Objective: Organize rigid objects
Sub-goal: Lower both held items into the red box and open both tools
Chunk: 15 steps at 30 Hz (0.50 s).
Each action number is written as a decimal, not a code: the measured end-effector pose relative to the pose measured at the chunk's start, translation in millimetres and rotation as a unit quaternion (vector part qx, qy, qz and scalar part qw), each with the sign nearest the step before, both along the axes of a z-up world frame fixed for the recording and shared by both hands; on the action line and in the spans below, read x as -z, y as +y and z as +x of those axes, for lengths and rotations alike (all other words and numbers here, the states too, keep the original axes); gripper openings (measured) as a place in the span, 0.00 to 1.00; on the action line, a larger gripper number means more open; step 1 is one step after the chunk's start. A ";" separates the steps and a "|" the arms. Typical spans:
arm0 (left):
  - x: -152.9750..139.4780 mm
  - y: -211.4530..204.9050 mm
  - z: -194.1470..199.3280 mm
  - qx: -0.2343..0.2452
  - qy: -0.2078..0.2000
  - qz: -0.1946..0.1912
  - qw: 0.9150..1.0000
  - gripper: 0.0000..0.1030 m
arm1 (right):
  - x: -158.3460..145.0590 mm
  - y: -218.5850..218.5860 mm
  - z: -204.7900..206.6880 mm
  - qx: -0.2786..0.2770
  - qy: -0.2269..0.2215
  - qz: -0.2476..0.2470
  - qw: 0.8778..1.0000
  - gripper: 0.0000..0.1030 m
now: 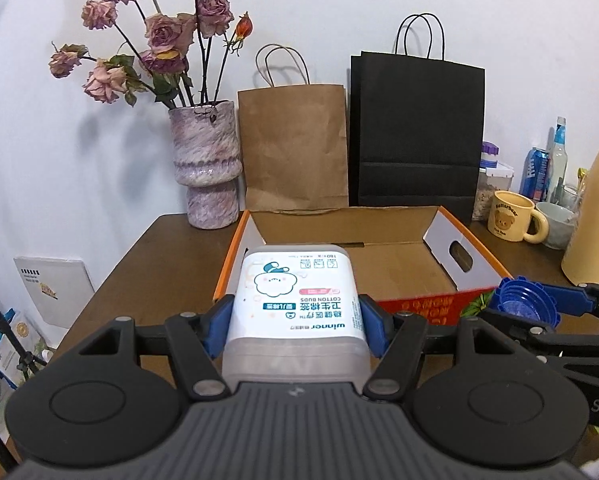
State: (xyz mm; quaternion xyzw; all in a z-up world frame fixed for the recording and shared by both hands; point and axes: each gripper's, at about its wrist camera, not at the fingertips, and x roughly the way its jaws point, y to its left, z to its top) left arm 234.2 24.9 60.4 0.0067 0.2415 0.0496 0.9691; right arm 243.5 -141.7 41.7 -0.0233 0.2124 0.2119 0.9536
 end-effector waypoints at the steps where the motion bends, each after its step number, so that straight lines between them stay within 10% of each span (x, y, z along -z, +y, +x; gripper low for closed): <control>1: -0.2 0.0 5.0 -0.001 0.001 -0.001 1.000 0.64 | -0.7 0.1 4.6 0.001 0.001 0.000 1.000 0.51; 15: 2.9 4.5 78.3 -0.016 0.010 -0.019 1.000 0.64 | 3.9 4.8 82.9 0.021 0.022 -0.009 1.000 0.51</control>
